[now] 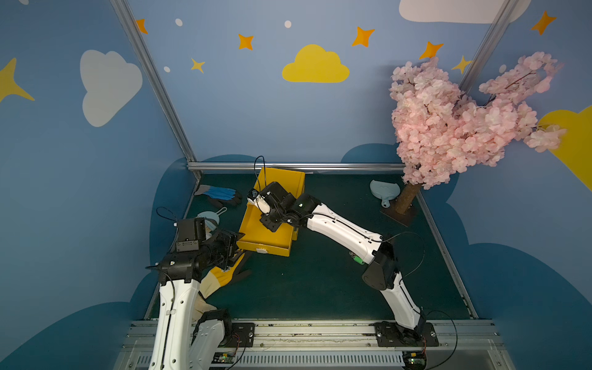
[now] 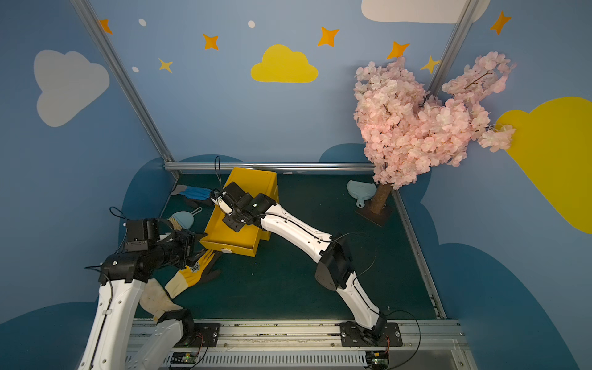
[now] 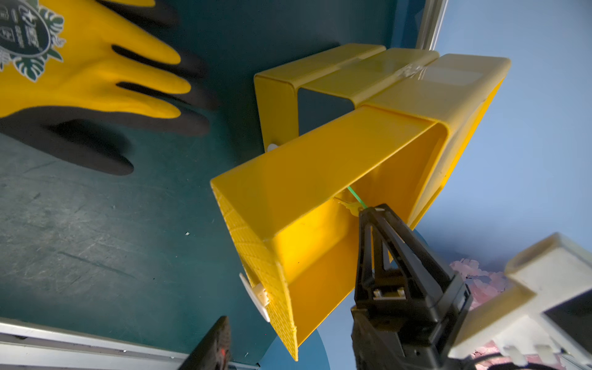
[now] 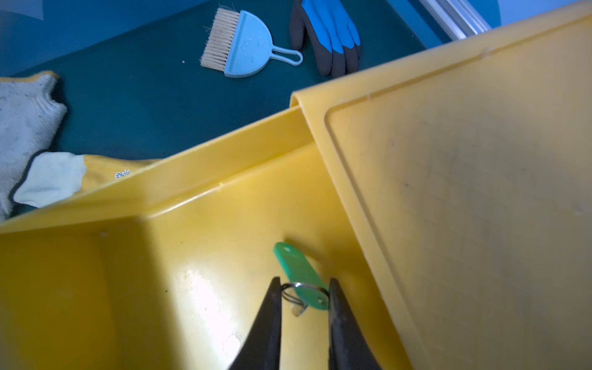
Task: Take the keys out of the drawer
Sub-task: Pick up the key from the drawer, then place the key at the center of the board.
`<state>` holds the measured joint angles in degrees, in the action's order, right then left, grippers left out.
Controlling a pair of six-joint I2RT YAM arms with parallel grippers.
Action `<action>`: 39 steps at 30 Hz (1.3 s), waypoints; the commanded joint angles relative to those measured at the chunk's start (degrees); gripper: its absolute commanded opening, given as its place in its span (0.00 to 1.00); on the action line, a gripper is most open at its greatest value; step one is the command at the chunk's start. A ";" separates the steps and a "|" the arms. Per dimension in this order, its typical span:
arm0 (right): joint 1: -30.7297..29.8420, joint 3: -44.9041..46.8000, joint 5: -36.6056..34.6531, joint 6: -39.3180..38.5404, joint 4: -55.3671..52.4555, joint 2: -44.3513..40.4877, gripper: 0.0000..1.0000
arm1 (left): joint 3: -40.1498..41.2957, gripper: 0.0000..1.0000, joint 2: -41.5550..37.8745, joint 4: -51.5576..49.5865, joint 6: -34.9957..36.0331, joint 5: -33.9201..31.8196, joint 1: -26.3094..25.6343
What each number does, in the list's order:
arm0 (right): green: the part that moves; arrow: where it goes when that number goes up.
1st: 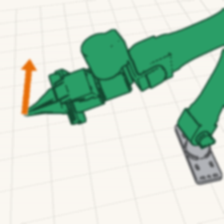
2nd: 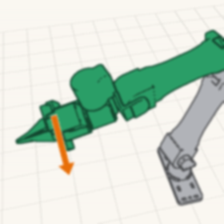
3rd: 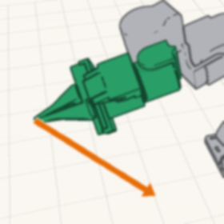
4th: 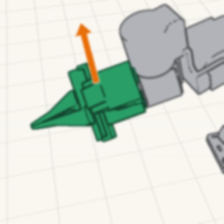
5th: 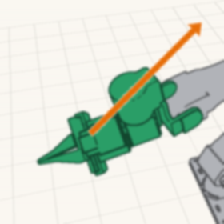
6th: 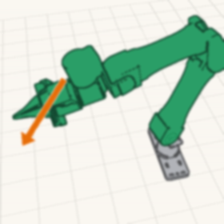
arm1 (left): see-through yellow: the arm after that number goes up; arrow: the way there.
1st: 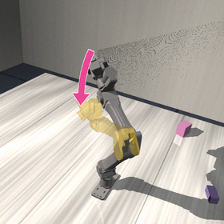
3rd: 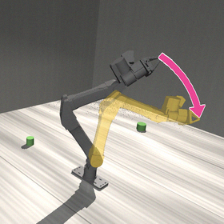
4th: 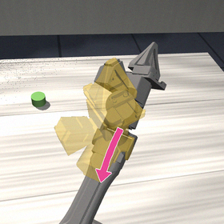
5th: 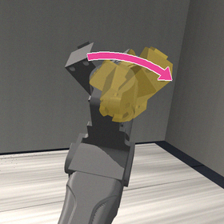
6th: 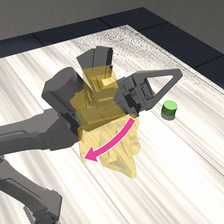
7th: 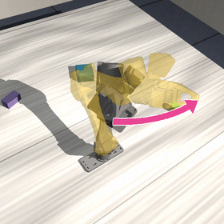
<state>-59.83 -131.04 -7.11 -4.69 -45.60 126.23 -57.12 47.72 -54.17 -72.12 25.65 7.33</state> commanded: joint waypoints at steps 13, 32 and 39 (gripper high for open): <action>3.90 3.72 4.00 5.71 1.13 -15.73 0.10 | -16.97 0.61 11.55 4.96 7.97 -10.01 -10.79; 16.28 53.12 -0.27 14.76 1.84 -53.65 0.10 | -40.37 0.61 45.71 16.84 13.97 -6.75 -38.66; 21.60 67.77 0.51 19.78 1.44 -63.71 0.11 | -48.68 0.61 56.91 15.19 14.80 -1.68 -42.26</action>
<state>-39.77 -66.52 -6.83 11.77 -44.03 64.82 -102.67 102.17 -38.11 -59.00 20.51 -34.44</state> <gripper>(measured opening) 0.205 0.610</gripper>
